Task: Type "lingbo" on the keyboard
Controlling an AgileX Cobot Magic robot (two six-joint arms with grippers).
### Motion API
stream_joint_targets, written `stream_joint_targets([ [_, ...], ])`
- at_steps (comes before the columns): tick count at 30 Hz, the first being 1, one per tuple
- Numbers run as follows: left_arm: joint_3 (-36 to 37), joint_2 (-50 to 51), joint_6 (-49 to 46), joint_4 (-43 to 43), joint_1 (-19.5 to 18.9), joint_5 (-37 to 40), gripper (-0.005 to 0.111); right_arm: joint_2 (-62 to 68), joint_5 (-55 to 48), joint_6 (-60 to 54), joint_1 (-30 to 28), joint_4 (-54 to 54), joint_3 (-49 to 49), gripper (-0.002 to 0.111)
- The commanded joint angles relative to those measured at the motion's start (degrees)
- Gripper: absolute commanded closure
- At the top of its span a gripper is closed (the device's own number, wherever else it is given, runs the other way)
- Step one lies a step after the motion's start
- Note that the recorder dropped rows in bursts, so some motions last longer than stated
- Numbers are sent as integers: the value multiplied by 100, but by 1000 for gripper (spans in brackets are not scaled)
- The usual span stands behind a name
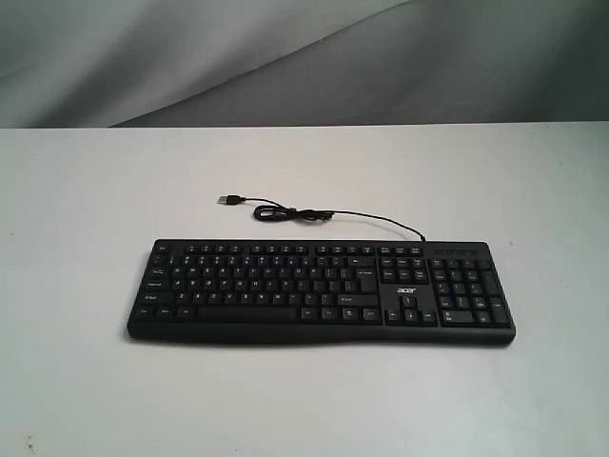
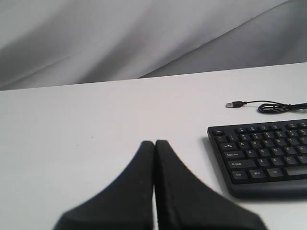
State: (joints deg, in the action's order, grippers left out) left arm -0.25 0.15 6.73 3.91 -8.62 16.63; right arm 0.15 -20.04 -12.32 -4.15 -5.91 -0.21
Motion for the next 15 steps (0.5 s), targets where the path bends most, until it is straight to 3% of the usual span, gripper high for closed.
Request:
stream_joint_targets([
  [1, 25, -15, 23, -46, -11, -26, 106, -15, -11, -50, 3, 41, 21, 108],
  [7, 25, -15, 23, -46, -11, -26, 106, -15, 4, -50, 8, 40, 21, 108],
  [15, 25, -15, 23, -46, -11, -26, 106, -15, 865, -50, 8, -633, 21, 108],
])
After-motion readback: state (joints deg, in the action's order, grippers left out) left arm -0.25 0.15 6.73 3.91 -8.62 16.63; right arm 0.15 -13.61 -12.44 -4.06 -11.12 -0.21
